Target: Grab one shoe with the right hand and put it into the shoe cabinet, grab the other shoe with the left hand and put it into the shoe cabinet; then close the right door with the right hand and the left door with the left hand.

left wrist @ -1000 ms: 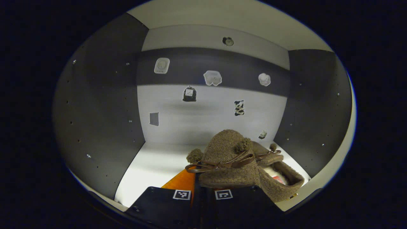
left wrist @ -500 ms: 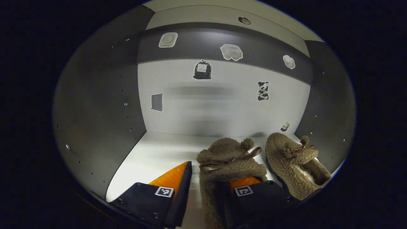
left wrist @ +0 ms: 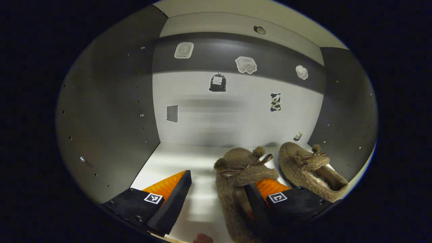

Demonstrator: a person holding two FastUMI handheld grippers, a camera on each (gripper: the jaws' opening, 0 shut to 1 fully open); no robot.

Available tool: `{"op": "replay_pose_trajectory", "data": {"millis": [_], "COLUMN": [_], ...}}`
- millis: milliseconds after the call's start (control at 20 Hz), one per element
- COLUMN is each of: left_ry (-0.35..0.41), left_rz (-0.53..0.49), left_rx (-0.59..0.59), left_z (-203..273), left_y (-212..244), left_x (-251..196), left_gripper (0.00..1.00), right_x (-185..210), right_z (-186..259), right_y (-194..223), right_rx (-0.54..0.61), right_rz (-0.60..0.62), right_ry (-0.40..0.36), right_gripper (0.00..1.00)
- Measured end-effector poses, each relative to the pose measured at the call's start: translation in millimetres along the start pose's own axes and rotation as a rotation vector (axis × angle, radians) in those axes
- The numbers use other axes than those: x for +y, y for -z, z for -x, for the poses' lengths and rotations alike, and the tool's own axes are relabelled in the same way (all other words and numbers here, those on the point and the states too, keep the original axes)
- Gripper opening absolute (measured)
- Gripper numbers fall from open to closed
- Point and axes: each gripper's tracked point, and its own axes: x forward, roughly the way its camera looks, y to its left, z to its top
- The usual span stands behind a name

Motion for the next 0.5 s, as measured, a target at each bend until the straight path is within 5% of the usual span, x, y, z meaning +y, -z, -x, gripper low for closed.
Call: {"op": "replay_pose_trajectory", "data": {"millis": [200,500], "left_ry": [0.101,0.084], "left_rz": [0.018,-0.029], "left_rx": [-0.103,-0.291], "left_z": [46.8,142.7], "left_y": [-16.9,-51.0], "left_x": [-19.5,-19.7], "left_gripper": [0.97,0.95], "right_x": [0.8,3.8], "right_z": [1.1,-0.7], "right_y": [2.5,2.9], "right_rx": [0.005,0.001], "right_rz": [-0.007,0.002], "right_ry": [-0.018,-0.048], "right_gripper": [0.94,0.94]}}
